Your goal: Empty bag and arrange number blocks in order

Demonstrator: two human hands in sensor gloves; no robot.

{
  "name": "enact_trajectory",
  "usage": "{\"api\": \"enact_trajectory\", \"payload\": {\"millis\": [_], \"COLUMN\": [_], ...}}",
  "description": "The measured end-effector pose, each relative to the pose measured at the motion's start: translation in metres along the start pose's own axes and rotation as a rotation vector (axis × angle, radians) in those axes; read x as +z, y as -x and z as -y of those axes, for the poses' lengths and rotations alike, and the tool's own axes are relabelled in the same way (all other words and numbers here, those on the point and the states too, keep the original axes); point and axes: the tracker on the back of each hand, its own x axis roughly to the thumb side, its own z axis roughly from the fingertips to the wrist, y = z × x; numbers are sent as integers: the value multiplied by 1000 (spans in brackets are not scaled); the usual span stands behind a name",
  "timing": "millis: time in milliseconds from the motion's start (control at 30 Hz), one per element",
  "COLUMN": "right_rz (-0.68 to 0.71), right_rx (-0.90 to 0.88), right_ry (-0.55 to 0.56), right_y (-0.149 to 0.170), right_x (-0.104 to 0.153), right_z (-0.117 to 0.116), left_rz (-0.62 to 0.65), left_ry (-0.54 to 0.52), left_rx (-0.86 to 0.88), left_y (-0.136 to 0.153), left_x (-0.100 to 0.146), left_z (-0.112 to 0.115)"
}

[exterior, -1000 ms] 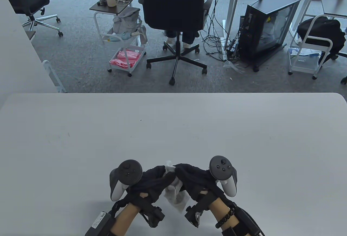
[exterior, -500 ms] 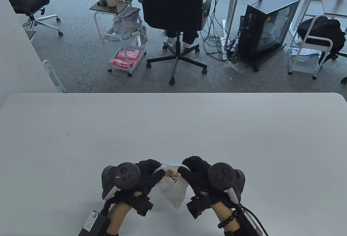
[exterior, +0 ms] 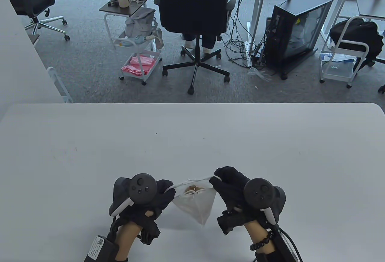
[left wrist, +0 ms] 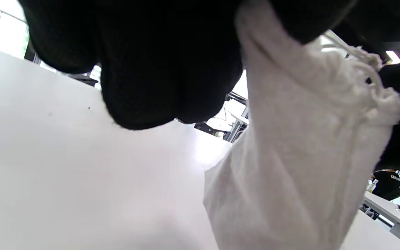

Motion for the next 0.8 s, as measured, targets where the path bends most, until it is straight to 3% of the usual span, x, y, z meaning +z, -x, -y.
{"api": "enact_trajectory", "payload": {"millis": [200, 400, 500, 567, 600, 733, 800], "right_rz": [-46, -116, -225, -279, -293, -363, -316], "right_rx": [-247, -468, -534, -586, -654, -1211, -1208], "right_ry": [-175, -336, -404, -535, -602, -920, -895], "right_y": [26, 56, 69, 84, 90, 97, 94], "right_x": [-10, -17, -17, -15, -14, -6, -8], "right_z": [-17, -41, -52, -68, -75, -105, -104], "left_rz": [-67, 91, 154, 209, 226, 259, 250], "left_ry": [21, 21, -35, -17, -5, 45, 44], "left_rx": [368, 897, 948, 1058, 1083, 1188, 1187], "left_y": [29, 44, 45, 42, 41, 38, 40], "left_x": [-9, -18, -16, -16, -16, -18, -19], "left_z": [9, 20, 16, 17, 17, 25, 28]}}
